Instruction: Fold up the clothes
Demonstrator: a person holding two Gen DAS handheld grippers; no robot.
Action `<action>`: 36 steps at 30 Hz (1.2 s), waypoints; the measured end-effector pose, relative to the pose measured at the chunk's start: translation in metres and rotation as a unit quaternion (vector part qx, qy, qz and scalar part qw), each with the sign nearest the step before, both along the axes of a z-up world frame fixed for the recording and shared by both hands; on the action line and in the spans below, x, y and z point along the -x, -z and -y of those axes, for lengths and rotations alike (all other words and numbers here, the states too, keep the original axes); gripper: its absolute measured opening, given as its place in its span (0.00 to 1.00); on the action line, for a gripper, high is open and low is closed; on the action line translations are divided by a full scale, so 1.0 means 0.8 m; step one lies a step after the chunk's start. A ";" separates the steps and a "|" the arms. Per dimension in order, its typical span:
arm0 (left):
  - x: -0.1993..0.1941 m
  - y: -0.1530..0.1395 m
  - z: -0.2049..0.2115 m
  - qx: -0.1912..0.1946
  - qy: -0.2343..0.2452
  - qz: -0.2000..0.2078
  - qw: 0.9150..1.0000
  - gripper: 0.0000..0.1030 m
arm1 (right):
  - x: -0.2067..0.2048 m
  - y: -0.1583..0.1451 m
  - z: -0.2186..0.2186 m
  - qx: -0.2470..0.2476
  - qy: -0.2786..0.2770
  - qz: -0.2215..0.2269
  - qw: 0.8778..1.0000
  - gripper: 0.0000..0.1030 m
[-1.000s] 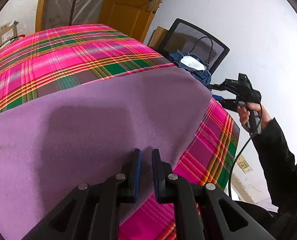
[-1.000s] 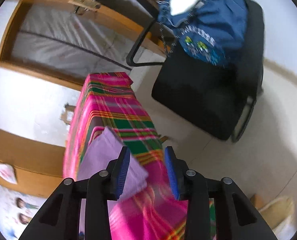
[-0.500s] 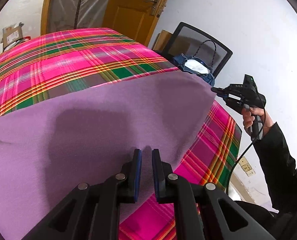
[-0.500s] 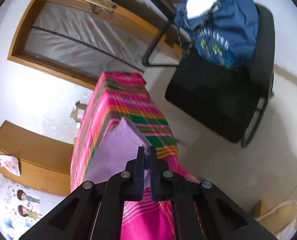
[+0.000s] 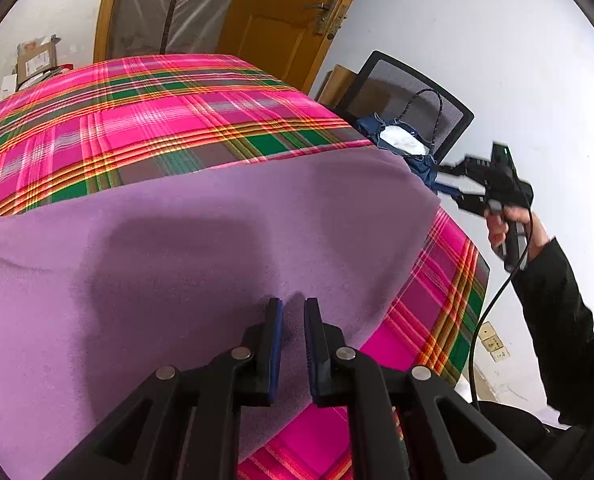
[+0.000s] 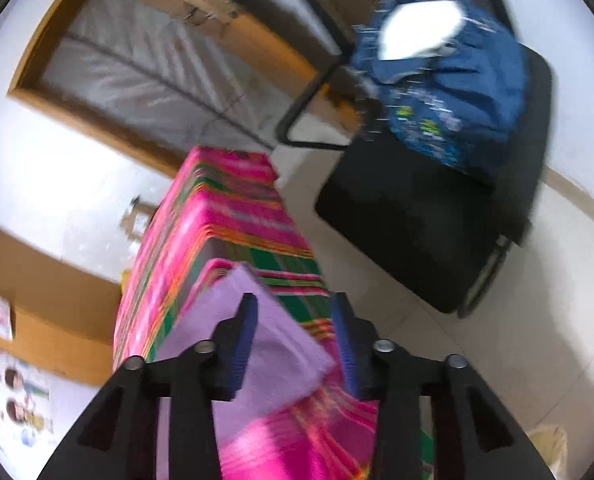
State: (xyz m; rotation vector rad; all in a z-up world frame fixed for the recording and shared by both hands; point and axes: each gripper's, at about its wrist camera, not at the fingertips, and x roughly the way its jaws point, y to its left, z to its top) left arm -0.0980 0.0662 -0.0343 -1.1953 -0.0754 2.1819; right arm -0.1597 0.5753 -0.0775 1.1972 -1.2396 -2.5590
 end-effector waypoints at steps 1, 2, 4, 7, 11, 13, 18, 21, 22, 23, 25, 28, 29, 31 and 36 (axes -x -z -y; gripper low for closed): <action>0.000 0.000 -0.001 0.000 0.000 -0.001 1.000 0.10 | 0.014 -0.003 0.007 -0.004 -0.020 -0.005 1.000 0.44; 0.000 0.000 -0.001 0.000 0.000 -0.001 1.000 0.10 | 0.024 -0.003 0.010 -0.008 -0.029 -0.002 1.000 0.45; -0.001 -0.001 -0.002 -0.001 0.000 -0.002 1.000 0.10 | 0.044 -0.002 0.020 -0.009 -0.048 0.004 0.999 0.45; 0.000 -0.002 -0.002 0.003 -0.005 -0.006 1.000 0.10 | 0.069 0.003 0.034 -0.002 -0.079 0.007 0.997 0.45; 0.000 -0.002 -0.006 0.019 -0.006 -0.013 1.000 0.10 | 0.081 0.009 0.047 -0.016 -0.107 0.015 0.994 0.09; 0.000 0.000 -0.009 0.027 -0.004 -0.015 1.000 0.10 | 0.078 0.009 0.046 -0.020 -0.106 0.009 0.994 0.05; 0.002 0.002 -0.011 0.034 -0.002 -0.021 0.999 0.10 | 0.072 0.003 0.037 -0.031 -0.091 0.000 0.995 0.04; 0.004 0.003 -0.010 0.035 -0.002 -0.024 0.999 0.10 | 0.075 0.007 0.038 -0.034 -0.088 0.005 0.996 0.04; 0.004 0.004 -0.011 0.035 -0.001 -0.025 0.999 0.10 | 0.077 0.009 0.040 -0.035 -0.088 0.008 0.995 0.04; 0.003 0.004 -0.011 0.035 -0.001 -0.027 0.999 0.10 | 0.079 0.013 0.040 -0.036 -0.088 0.013 0.995 0.04; 0.003 0.004 -0.012 0.037 -0.002 -0.029 0.999 0.10 | 0.083 0.020 0.042 -0.038 -0.088 0.021 0.995 0.04; 0.003 0.003 -0.013 0.040 -0.003 -0.029 0.999 0.10 | 0.082 0.015 0.047 -0.053 -0.086 0.025 0.995 0.05; 0.001 0.002 -0.013 0.043 -0.004 -0.030 0.999 0.10 | 0.080 0.010 0.050 -0.065 -0.086 0.024 0.994 0.07; -0.002 -0.002 -0.011 0.043 -0.008 -0.035 0.998 0.10 | 0.071 -0.005 0.054 -0.085 -0.082 0.015 0.993 0.08; -0.003 -0.011 -0.001 0.045 -0.027 -0.051 0.997 0.10 | 0.031 -0.045 0.083 -0.107 -0.100 -0.047 0.988 0.17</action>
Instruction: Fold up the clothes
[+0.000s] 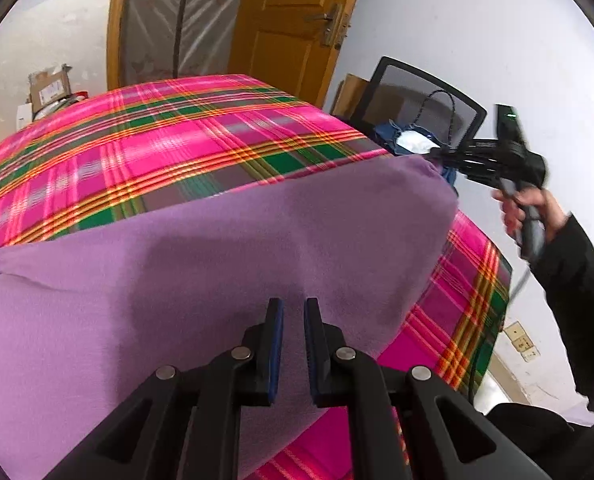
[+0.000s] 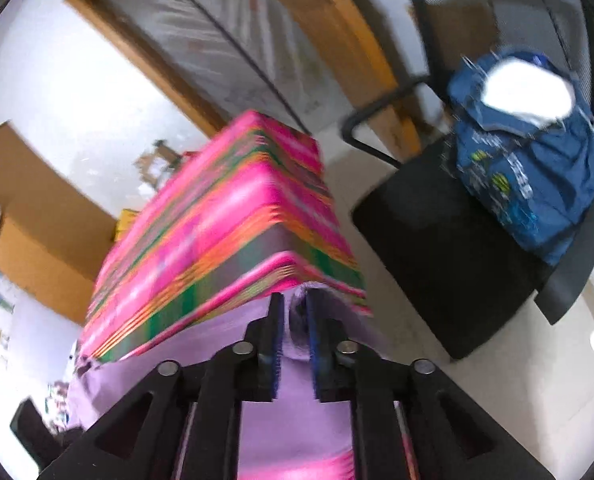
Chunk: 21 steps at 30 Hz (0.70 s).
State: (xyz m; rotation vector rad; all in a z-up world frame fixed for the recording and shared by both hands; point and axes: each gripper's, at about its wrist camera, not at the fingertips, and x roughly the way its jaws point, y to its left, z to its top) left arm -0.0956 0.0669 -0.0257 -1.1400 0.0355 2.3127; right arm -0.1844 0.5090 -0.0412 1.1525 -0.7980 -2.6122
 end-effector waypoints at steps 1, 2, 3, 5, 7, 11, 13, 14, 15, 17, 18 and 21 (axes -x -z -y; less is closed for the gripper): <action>0.001 0.000 0.001 0.004 -0.006 0.000 1.000 0.10 | -0.009 -0.005 0.013 -0.004 -0.012 -0.011 1.000 0.21; 0.001 0.001 0.003 0.007 -0.011 -0.001 1.000 0.10 | -0.018 -0.010 0.030 -0.009 -0.027 -0.020 0.999 0.22; 0.002 0.001 0.004 0.009 -0.016 -0.001 1.000 0.10 | -0.026 -0.012 0.047 -0.012 -0.041 -0.026 0.999 0.22; 0.002 0.002 0.008 0.013 -0.025 -0.004 1.000 0.10 | -0.039 -0.014 0.079 -0.019 -0.065 -0.034 0.997 0.27; -0.002 -0.001 0.019 0.013 -0.038 -0.013 0.999 0.10 | -0.051 -0.014 0.116 -0.021 -0.096 -0.041 0.994 0.31; -0.009 0.000 0.058 0.007 -0.075 -0.016 0.997 0.10 | -0.070 -0.021 0.191 -0.069 -0.165 -0.058 0.982 0.31; -0.011 0.004 0.079 0.006 -0.096 -0.010 0.995 0.10 | -0.078 -0.022 0.222 -0.105 -0.195 -0.066 0.973 0.31; -0.011 0.006 0.088 0.004 -0.103 -0.007 0.995 0.10 | -0.082 -0.022 0.242 -0.128 -0.216 -0.070 0.965 0.31; -0.012 0.008 0.096 0.001 -0.111 -0.005 0.994 0.10 | -0.087 -0.020 0.261 -0.146 -0.239 -0.073 0.957 0.31; -0.012 0.011 0.107 -0.002 -0.121 -0.002 0.993 0.10 | -0.091 -0.013 0.282 -0.157 -0.267 -0.072 0.948 0.30; -0.012 0.012 0.112 -0.004 -0.126 -0.001 0.992 0.10 | -0.091 -0.009 0.291 -0.160 -0.278 -0.070 0.944 0.30; -0.012 0.014 0.117 -0.009 -0.128 0.001 0.992 0.10 | -0.095 0.008 0.307 -0.179 -0.292 -0.055 0.938 0.30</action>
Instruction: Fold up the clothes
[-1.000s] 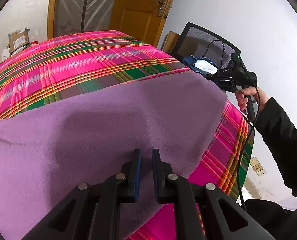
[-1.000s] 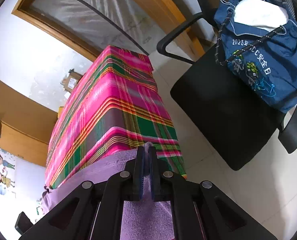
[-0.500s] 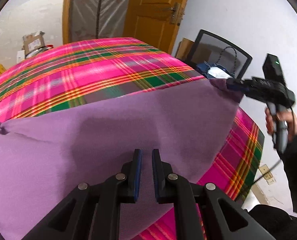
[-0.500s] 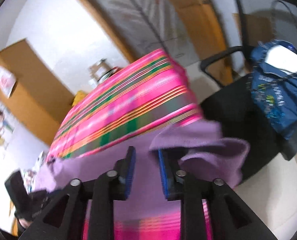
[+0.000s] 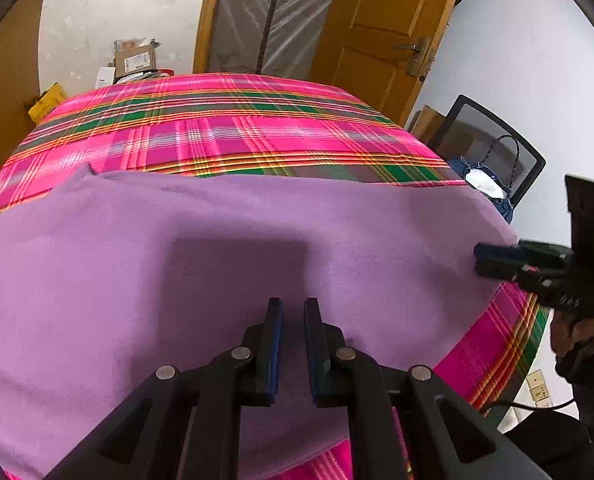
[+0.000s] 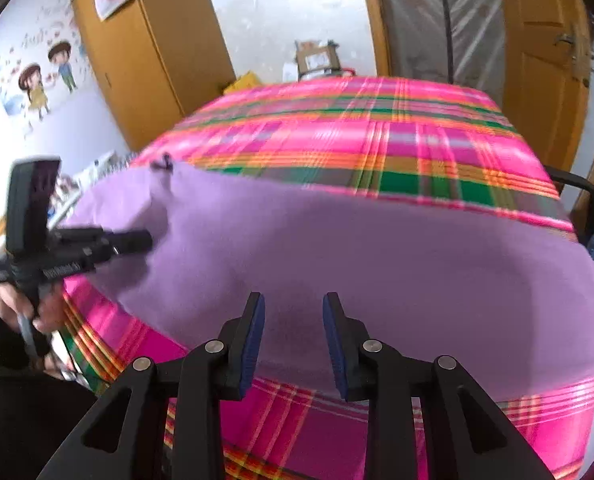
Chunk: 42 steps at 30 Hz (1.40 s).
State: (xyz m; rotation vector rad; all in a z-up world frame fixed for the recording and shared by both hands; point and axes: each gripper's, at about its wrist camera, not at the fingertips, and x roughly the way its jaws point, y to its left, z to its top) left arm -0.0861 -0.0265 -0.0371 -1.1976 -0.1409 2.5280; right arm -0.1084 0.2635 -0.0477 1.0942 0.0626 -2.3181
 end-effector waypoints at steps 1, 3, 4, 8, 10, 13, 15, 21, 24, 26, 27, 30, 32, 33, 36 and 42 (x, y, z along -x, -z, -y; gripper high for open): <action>0.000 0.000 0.000 0.000 0.001 0.000 1.000 0.10 | 0.001 0.006 0.001 -0.007 0.002 0.006 1.000 0.30; -0.001 0.001 0.004 -0.003 0.004 -0.001 1.000 0.10 | -0.002 0.010 -0.002 -0.013 0.009 0.007 1.000 0.27; -0.002 0.001 0.007 -0.004 0.005 -0.002 1.000 0.10 | -0.001 0.009 -0.004 -0.015 0.019 0.007 1.000 0.27; -0.001 -0.002 0.026 -0.007 -0.010 -0.008 1.000 0.10 | 0.012 -0.005 0.004 -0.020 0.038 -0.002 0.999 0.28; 0.003 -0.003 0.041 -0.010 -0.031 -0.011 0.999 0.10 | 0.020 -0.016 0.021 -0.010 0.024 -0.009 1.000 0.28; 0.005 -0.003 0.064 -0.013 -0.057 -0.011 0.998 0.10 | 0.034 -0.026 0.070 -0.006 -0.021 -0.013 1.000 0.28; 0.005 -0.002 0.079 -0.014 -0.074 -0.010 0.997 0.10 | 0.043 -0.030 0.104 -0.013 -0.053 -0.017 0.998 0.28; -0.009 0.003 0.123 -0.017 -0.115 -0.007 0.993 0.10 | 0.086 -0.044 0.199 -0.042 -0.147 -0.042 0.987 0.30; -0.014 0.006 0.137 -0.024 -0.126 -0.005 0.992 0.10 | 0.117 -0.036 0.238 -0.051 -0.186 -0.028 0.981 0.30; -0.016 0.008 0.141 -0.027 -0.125 -0.006 0.992 0.10 | 0.136 -0.024 0.257 -0.061 -0.202 -0.008 0.977 0.30; -0.017 0.008 0.143 -0.027 -0.124 -0.007 0.992 0.10 | 0.141 -0.019 0.263 -0.064 -0.209 0.001 0.976 0.30; -0.017 0.009 0.145 -0.029 -0.119 -0.008 0.992 0.10 | 0.151 -0.004 0.278 -0.073 -0.232 0.024 0.970 0.30; -0.017 0.009 0.146 -0.030 -0.115 -0.010 0.993 0.10 | 0.147 0.000 0.283 -0.080 -0.247 0.019 0.966 0.14; -0.017 0.009 0.146 -0.031 -0.113 -0.011 0.993 0.10 | 0.144 -0.001 0.284 -0.082 -0.251 0.017 0.964 0.10; -0.017 0.010 0.148 -0.035 -0.108 -0.013 0.993 0.10 | 0.142 -0.003 0.283 -0.083 -0.253 0.007 0.964 0.05; -0.017 0.010 0.152 -0.045 -0.103 -0.015 0.994 0.10 | 0.172 0.001 0.262 -0.046 -0.197 0.037 0.979 0.04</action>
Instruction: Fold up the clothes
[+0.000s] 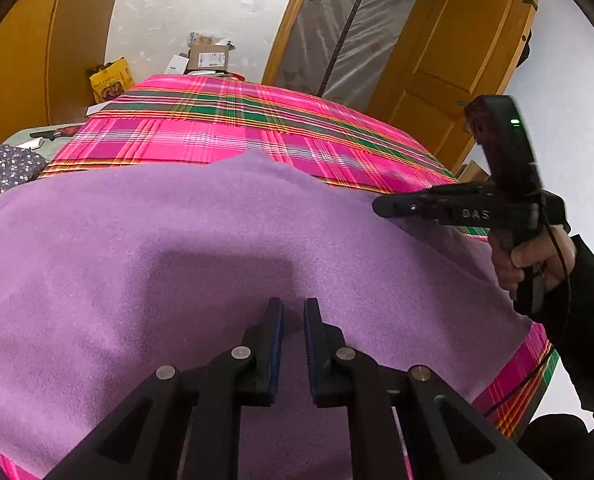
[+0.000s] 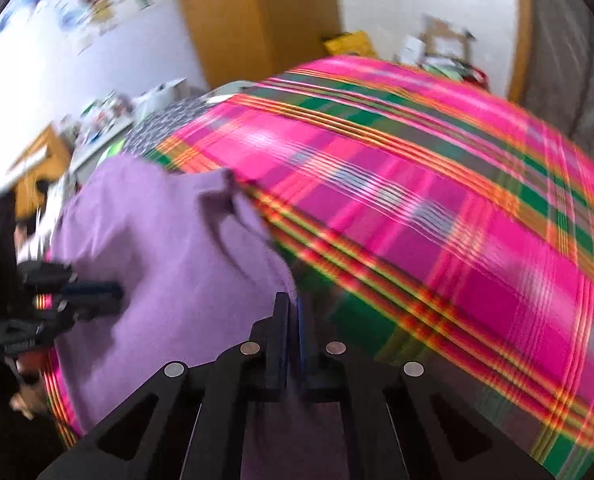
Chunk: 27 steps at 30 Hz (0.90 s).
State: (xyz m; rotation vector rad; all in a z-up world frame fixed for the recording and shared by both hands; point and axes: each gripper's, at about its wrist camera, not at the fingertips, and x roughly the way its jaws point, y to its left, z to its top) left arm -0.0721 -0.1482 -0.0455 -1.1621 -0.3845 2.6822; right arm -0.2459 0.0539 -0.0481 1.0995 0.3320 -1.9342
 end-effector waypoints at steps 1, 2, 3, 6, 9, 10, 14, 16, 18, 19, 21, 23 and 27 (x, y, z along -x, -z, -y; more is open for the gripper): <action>0.000 0.000 0.000 0.000 0.000 0.000 1.000 0.10 | 0.005 0.002 -0.003 0.003 0.008 0.012 1.000 0.04; 0.000 0.000 0.001 0.001 0.000 0.000 1.000 0.10 | 0.009 0.004 -0.004 0.005 0.015 0.021 1.000 0.05; 0.000 0.000 0.001 0.002 0.001 0.000 1.000 0.10 | 0.009 0.001 -0.004 0.004 0.018 0.018 1.000 0.06; -0.004 -0.001 0.003 0.001 -0.001 0.001 1.000 0.10 | 0.009 -0.008 -0.005 0.011 0.035 0.013 0.999 0.15; -0.005 0.000 0.004 0.002 -0.002 0.001 1.000 0.10 | 0.002 -0.017 0.004 0.016 0.026 0.002 1.000 0.20; -0.006 -0.001 0.005 0.003 -0.002 0.001 1.000 0.10 | 0.000 -0.018 0.010 0.015 0.018 -0.001 1.000 0.23; -0.008 -0.002 0.006 0.006 -0.007 0.005 1.000 0.10 | -0.005 -0.012 0.047 -0.010 -0.020 -0.011 1.000 0.25; -0.008 -0.003 0.007 0.010 -0.011 0.007 1.000 0.10 | -0.003 -0.006 0.062 -0.023 -0.033 -0.015 0.999 0.25; -0.008 -0.004 0.009 0.014 -0.015 0.008 1.000 0.10 | -0.005 -0.001 0.070 -0.030 -0.049 -0.021 0.998 0.25; -0.009 -0.004 0.010 0.014 -0.016 0.009 1.000 0.10 | -0.006 0.001 0.072 -0.033 -0.055 -0.026 0.998 0.21; -0.010 -0.003 0.011 0.014 -0.015 0.008 1.000 0.10 | -0.009 0.002 0.075 -0.036 -0.063 -0.034 0.997 0.11; -0.011 -0.003 0.011 0.013 -0.013 0.007 1.000 0.10 | -0.013 0.002 0.076 -0.041 -0.065 -0.045 0.996 0.08; -0.012 -0.003 0.014 0.009 -0.011 0.005 1.000 0.10 | -0.020 -0.001 0.078 -0.053 -0.060 -0.069 0.994 0.07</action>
